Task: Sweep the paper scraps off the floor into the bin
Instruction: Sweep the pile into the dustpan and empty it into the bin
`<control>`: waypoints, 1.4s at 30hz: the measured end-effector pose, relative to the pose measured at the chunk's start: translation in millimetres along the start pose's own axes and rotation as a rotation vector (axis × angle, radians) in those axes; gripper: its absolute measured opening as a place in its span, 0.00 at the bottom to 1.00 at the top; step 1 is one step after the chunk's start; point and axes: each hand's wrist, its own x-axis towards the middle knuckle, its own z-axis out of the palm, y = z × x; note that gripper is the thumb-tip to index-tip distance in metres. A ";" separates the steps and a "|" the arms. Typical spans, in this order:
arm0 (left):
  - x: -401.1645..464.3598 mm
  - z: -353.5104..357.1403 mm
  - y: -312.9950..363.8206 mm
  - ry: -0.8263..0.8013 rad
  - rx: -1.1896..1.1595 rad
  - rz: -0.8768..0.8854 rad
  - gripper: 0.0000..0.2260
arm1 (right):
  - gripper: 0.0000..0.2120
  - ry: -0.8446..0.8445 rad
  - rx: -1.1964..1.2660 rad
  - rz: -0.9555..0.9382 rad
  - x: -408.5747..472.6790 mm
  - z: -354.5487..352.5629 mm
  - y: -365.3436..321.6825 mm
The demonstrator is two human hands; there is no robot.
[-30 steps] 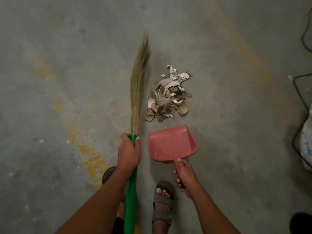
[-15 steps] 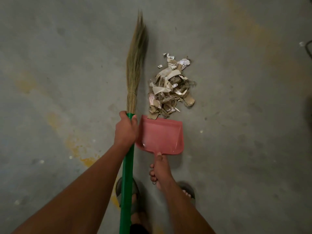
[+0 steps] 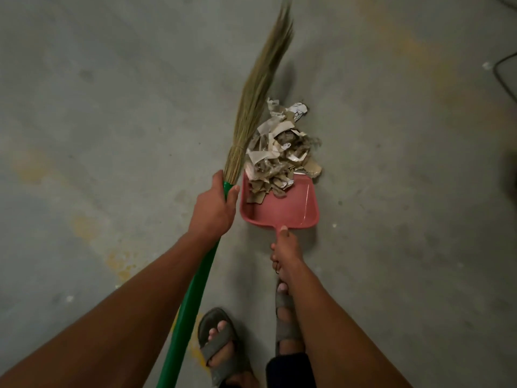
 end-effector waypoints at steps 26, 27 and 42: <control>-4.8 48.3 13.4 -0.331 0.178 -0.067 0.27 | 0.18 -0.060 -0.209 -0.085 53.3 -54.9 2.1; -10.6 45.1 18.6 -0.320 0.103 -0.097 0.27 | 0.17 -0.082 -0.203 -0.084 55.7 -58.8 1.0; -20.6 36.4 54.1 -0.070 -0.269 -0.100 0.27 | 0.14 -0.195 0.021 -0.156 21.2 -104.3 43.1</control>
